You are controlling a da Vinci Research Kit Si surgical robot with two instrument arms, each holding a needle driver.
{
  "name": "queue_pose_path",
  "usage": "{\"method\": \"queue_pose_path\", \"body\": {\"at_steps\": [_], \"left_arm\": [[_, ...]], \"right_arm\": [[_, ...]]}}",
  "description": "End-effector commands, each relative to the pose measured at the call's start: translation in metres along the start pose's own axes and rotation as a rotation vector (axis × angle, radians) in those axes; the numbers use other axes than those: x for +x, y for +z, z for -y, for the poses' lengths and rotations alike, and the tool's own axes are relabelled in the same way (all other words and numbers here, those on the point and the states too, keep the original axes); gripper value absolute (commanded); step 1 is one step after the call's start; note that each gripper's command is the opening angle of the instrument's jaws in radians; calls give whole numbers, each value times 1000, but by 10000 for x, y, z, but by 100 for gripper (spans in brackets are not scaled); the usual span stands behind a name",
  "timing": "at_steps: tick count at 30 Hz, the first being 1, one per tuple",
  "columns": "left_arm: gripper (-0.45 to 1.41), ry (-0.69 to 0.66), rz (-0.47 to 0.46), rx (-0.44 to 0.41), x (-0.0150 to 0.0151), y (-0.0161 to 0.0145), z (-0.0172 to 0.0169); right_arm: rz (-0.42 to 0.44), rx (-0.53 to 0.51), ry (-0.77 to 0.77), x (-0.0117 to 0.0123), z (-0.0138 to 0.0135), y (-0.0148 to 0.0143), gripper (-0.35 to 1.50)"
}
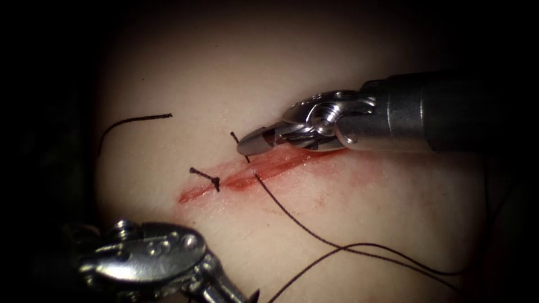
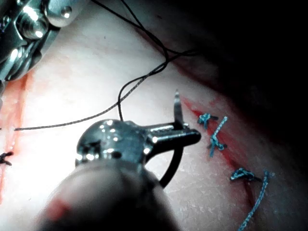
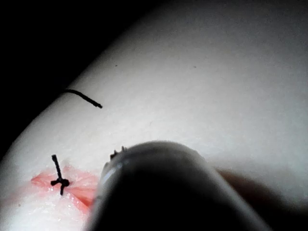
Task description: Wound Closure
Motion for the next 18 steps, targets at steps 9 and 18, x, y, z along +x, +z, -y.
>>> {"method": "queue_pose_path", "body": {"at_steps": [9, 18], "left_arm": [[-45, -1, 2, -4, -4, 4, 5], [-45, -1, 3, -5, -4, 4, 4]], "right_arm": [[-54, -56, 33, 17, -5, 3, 66], [-63, -61, 151, 12, 9, 2, 106]]}}
